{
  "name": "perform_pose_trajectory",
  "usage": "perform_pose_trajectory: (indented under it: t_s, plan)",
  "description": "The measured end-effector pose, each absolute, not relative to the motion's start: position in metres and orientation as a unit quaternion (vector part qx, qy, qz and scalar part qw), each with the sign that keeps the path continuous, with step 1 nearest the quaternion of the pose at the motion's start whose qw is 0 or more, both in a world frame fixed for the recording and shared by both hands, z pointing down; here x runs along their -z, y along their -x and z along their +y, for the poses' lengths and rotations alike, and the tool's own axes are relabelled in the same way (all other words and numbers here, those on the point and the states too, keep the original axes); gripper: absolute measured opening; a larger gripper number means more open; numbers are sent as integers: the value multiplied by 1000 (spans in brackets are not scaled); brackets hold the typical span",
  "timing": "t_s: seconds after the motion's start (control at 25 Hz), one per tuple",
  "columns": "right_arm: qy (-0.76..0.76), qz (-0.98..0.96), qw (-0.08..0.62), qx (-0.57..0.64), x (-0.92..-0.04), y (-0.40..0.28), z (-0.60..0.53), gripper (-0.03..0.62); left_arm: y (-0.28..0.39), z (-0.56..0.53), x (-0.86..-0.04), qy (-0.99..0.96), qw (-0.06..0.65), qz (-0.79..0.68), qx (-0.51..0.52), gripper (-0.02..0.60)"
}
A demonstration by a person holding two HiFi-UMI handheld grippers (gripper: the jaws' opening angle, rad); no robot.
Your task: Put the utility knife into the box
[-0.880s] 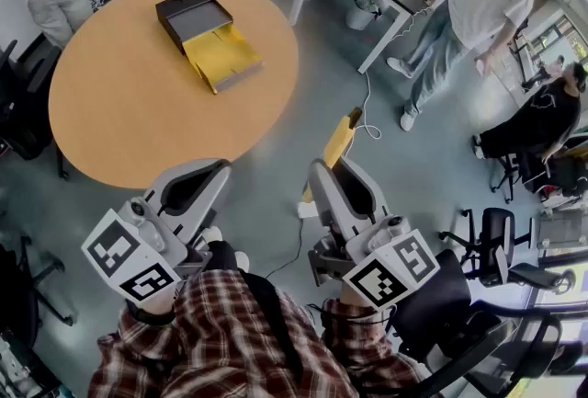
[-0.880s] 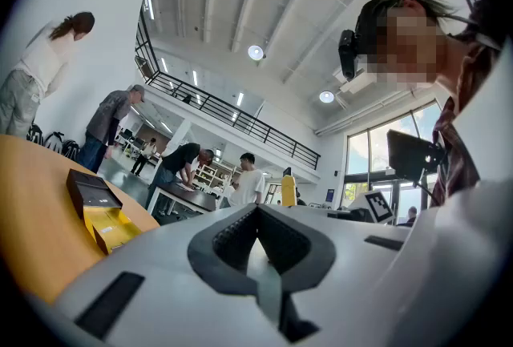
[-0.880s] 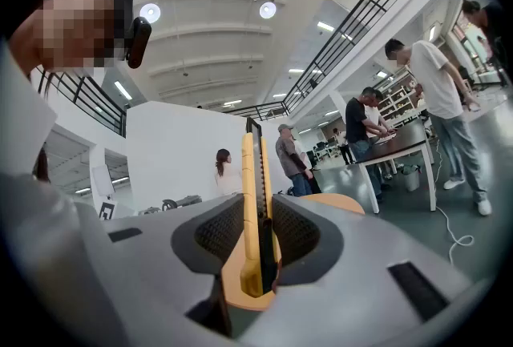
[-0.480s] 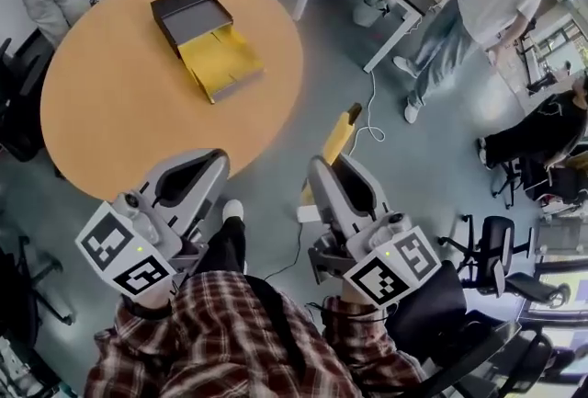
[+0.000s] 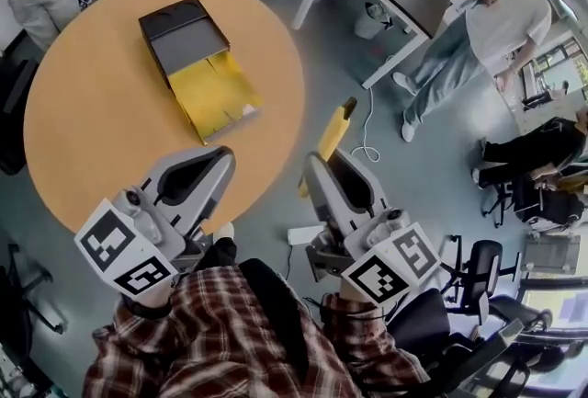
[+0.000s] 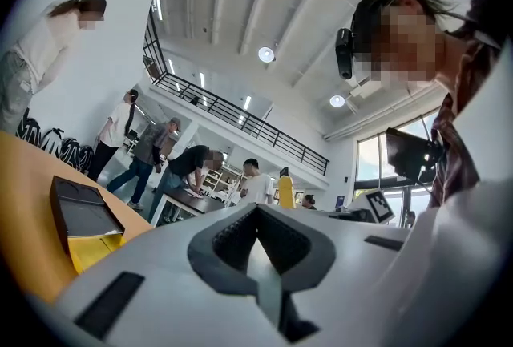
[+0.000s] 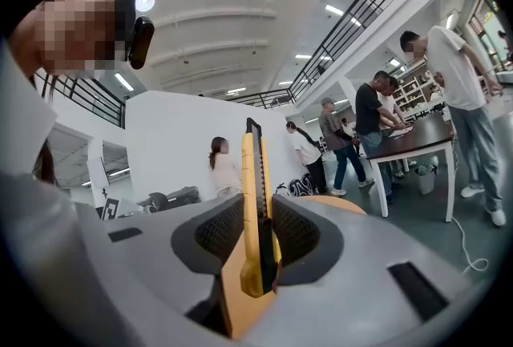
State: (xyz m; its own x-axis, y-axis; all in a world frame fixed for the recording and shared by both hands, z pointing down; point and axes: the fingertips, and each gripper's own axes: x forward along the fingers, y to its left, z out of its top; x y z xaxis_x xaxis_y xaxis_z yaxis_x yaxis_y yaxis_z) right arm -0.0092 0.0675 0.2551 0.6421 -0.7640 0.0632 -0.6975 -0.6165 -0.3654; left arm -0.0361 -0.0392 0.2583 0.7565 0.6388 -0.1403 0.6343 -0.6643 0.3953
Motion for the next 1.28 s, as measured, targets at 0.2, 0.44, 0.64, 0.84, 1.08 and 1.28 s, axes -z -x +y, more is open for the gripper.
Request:
perform_pose_trajectory:
  t_s: [0.2, 0.44, 0.64, 0.84, 1.08, 1.28]
  plan:
    - [888, 415, 158, 120, -264, -22, 58, 118, 8, -51, -264, -916, 219, 335, -12, 11]
    - [870, 447, 163, 134, -274, -79, 50, 118, -38, -62, -269, -933, 214, 290, -14, 11]
    - [836, 507, 157, 142, -278, -147, 44, 118, -90, -64, -270, -953, 208, 218, -1, 11]
    - [794, 572, 138, 150, -275, -199, 44, 118, -132, -58, -268, -968, 206, 143, 14, 11]
    - [729, 658, 80, 167, -288, -252, 51, 118, -164, -37, -275, -978, 203, 27, 32, 11]
    - [682, 706, 29, 189, -305, -266, 36, 118, -158, -30, -285, -976, 210, -43, 23, 11]
